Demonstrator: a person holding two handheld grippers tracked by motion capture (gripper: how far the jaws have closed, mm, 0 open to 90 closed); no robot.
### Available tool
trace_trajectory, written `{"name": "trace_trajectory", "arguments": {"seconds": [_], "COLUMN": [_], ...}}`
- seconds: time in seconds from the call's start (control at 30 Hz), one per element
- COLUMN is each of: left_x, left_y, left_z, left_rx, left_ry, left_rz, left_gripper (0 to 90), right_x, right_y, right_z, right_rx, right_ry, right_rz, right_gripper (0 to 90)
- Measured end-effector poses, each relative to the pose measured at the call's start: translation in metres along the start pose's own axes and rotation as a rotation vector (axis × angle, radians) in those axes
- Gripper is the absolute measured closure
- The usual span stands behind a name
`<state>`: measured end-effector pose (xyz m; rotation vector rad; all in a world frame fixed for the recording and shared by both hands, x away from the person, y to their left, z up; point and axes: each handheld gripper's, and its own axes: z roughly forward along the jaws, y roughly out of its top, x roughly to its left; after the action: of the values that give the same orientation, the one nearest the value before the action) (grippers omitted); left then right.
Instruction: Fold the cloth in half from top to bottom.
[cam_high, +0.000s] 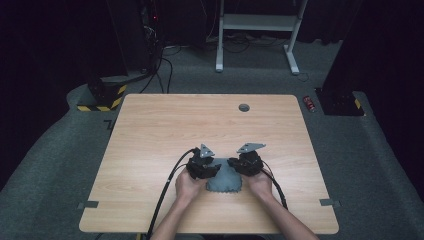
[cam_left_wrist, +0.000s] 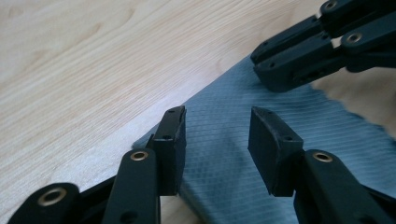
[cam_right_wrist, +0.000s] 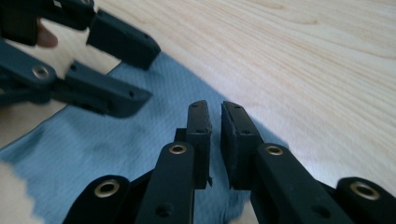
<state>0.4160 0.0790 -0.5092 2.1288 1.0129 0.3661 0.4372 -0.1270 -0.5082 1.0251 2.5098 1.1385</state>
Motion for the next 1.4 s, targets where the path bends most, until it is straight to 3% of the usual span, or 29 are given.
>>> {"name": "trace_trajectory", "arguments": {"seconds": [0.13,0.27,0.43,0.53,0.63,0.73,0.8,0.87,1.03,1.17,1.33,1.4], "left_x": [0.010,0.019,0.022,0.023,0.023,0.021,0.021,0.023,0.031,0.030,0.008,-0.002], "left_y": [-0.015,-0.024,-0.022,-0.017,-0.016,-0.015,-0.010,-0.007,0.001,0.003,-0.010,-0.019], "left_z": [-0.005,-0.015,-0.021,-0.018,-0.009,-0.004,0.004,0.008,0.015,0.011,-0.011,-0.017], "left_rx": [0.000,0.000,-0.053,-0.078,-0.080,-0.063,-0.035,-0.040,-0.031,-0.030,-0.035,-0.008], "left_ry": [0.016,0.019,0.022,0.033,0.061,0.090,0.119,0.145,0.158,0.136,0.053,0.065], "left_rz": [-0.011,-0.036,-0.062,-0.081,-0.100,-0.074,-0.029,-0.022,-0.017,-0.047,-0.040,-0.013], "left_gripper": [57.2,55.1,54.8,54.4,54.3,54.7,54.8,55.4,55.6,53.8,50.2,50.0], "right_x": [-0.012,-0.024,-0.022,-0.021,-0.024,-0.026,-0.028,-0.028,-0.030,-0.032,-0.033,-0.035], "right_y": [-0.002,-0.004,-0.004,-0.002,-0.005,-0.005,-0.005,-0.005,0.004,0.009,0.007,0.006], "right_z": [0.007,0.002,-0.001,-0.002,0.003,0.004,0.005,0.006,0.012,0.016,0.015,0.016], "right_rx": [0.040,0.034,0.019,0.003,0.032,0.030,0.026,0.017,0.031,0.039,0.026,0.023], "right_ry": [-0.038,-0.050,-0.052,-0.062,-0.063,-0.058,-0.033,-0.036,-0.074,-0.092,-0.082,-0.078], "right_rz": [0.001,0.030,0.018,0.015,0.017,0.006,0.005,-0.005,-0.033,-0.027,0.011,0.011], "right_gripper": [82.0,80.9,76.8,71.6,71.3,75.2,83.9,85.5,86.2,85.7,84.6,83.8]}}
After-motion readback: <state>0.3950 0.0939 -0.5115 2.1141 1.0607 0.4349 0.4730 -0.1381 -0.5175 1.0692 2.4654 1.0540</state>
